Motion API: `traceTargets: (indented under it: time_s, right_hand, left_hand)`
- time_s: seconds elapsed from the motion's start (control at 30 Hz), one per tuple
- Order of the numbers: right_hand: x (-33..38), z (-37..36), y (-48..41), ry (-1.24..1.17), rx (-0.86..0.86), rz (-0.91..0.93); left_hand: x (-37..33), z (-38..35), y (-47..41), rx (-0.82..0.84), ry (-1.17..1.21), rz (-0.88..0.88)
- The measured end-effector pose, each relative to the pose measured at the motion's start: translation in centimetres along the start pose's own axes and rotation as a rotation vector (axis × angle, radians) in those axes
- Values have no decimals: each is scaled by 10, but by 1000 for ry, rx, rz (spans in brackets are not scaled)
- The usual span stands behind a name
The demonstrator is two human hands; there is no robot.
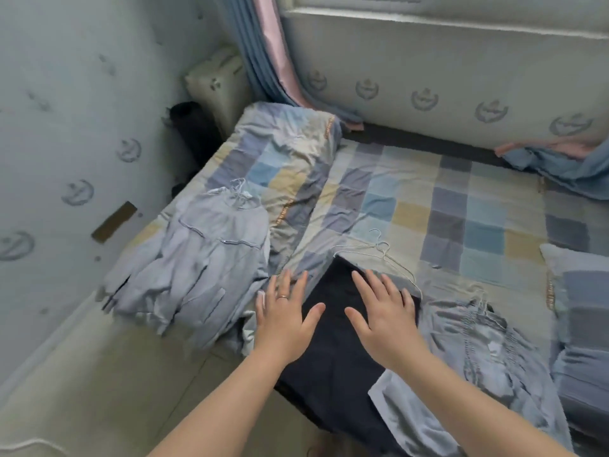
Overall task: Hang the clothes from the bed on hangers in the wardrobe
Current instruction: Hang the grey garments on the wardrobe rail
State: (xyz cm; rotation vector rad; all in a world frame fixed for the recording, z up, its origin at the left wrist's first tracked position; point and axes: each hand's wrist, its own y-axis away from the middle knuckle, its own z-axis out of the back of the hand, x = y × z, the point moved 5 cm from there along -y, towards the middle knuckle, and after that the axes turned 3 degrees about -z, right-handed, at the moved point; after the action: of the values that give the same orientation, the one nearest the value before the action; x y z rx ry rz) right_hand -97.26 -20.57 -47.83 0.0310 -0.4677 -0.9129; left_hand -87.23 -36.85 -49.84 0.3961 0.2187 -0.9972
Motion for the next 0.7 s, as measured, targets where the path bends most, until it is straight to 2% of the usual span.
traceTargets:
  time_s: [0.17,0.33,0.53,0.7]
  right_hand:
    - [85,-30,2,63,119,329]
    - [157,-74,33,105,249,625]
    - [252,-125,119,144,394,1037]
    - [337,-156,225,144,452,1342]
  left_hand:
    - [73,19,63,-92,40,282]
    - [135,21,167,-229,151,621]
    - [178,15,314,-357,219,954]
    - [206,20,456,-579,245,1192]
